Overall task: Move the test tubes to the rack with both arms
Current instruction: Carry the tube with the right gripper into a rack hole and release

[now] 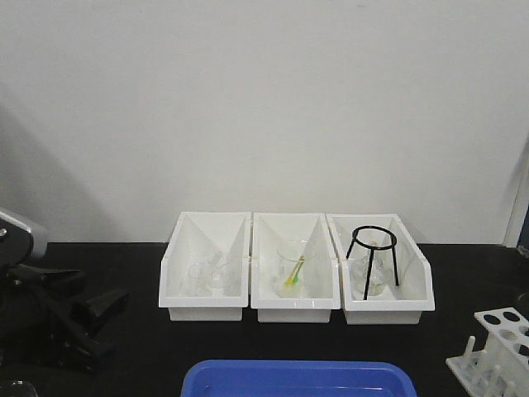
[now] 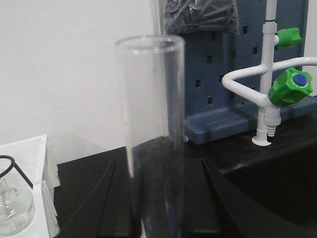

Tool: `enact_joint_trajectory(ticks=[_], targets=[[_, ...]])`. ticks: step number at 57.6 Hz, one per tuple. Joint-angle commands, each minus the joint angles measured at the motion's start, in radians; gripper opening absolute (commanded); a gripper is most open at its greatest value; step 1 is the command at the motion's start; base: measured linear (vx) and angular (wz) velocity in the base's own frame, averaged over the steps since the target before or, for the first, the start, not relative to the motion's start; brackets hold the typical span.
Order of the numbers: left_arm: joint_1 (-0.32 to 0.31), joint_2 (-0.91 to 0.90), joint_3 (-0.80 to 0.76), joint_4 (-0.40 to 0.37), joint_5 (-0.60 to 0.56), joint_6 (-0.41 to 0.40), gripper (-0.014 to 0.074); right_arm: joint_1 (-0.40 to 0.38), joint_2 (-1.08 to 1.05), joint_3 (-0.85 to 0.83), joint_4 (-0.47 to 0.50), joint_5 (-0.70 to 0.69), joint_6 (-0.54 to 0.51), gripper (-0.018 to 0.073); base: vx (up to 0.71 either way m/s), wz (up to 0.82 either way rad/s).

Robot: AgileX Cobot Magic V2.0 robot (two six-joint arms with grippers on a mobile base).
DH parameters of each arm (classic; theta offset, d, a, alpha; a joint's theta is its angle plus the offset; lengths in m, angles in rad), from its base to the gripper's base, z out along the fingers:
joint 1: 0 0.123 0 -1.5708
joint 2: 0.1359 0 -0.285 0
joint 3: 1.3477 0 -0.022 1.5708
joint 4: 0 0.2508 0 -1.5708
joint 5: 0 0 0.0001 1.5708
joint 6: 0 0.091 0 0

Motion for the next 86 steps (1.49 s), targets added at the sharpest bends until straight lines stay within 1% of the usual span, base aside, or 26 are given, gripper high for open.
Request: enact_joint_trajectory(ticks=[1, 5, 9, 14, 20, 29, 36, 42, 47, 54, 86], targets=[[0.000, -0.021, -0.027, -0.002, -0.100, -0.008, 0.0445, -0.003, 0.005, -0.023, -0.068, -0.156, 0.040, -0.0006, 0.00, 0.00], [0.000, -0.021, -0.027, -0.002, -0.107, -0.008, 0.0445, -0.003, 0.033, -0.023, -0.135, -0.199, 0.090, -0.0006, 0.00, 0.00], [0.000, -0.021, -0.027, -0.002, -0.113, -0.008, 0.0445, -0.003, 0.061, -0.023, -0.169, -0.245, 0.126, -0.0006, 0.00, 0.00], [0.000, -0.021, -0.027, -0.002, -0.113, -0.008, 0.0445, -0.003, 0.094, -0.023, -0.200, -0.289, 0.136, -0.0006, 0.00, 0.00], [0.000, -0.021, -0.027, -0.002, -0.113, -0.008, 0.0445, -0.003, 0.124, -0.024, -0.231, -0.302, 0.136, -0.0006, 0.00, 0.00], [0.000, -0.021, -0.027, -0.002, -0.112, -0.008, 0.0445, -0.003, 0.177, -0.026, -0.233, -0.353, 0.136, -0.0006, 0.00, 0.00], [0.000, -0.021, -0.027, -0.002, -0.111, -0.008, 0.0445, -0.003, 0.210, -0.026, -0.233, -0.360, 0.136, -0.0006, 0.00, 0.00], [0.000, -0.021, -0.027, -0.002, -0.109, -0.008, 0.0445, -0.003, 0.239, -0.033, -0.233, -0.405, 0.136, -0.0006, 0.00, 0.00], [0.000, -0.021, -0.027, -0.002, -0.108, -0.008, 0.0445, -0.003, 0.260, -0.055, -0.244, -0.400, 0.136, -0.0005, 0.00, 0.00], [0.000, -0.021, -0.027, -0.002, -0.107, -0.008, 0.0445, -0.003, 0.278, -0.067, -0.283, -0.391, 0.139, -0.0004, 0.00, 0.00], [0.000, -0.021, -0.027, -0.002, -0.107, -0.008, 0.0445, -0.003, 0.376, -0.068, -0.285, -0.403, 0.151, -0.0004, 0.00, 0.00]])
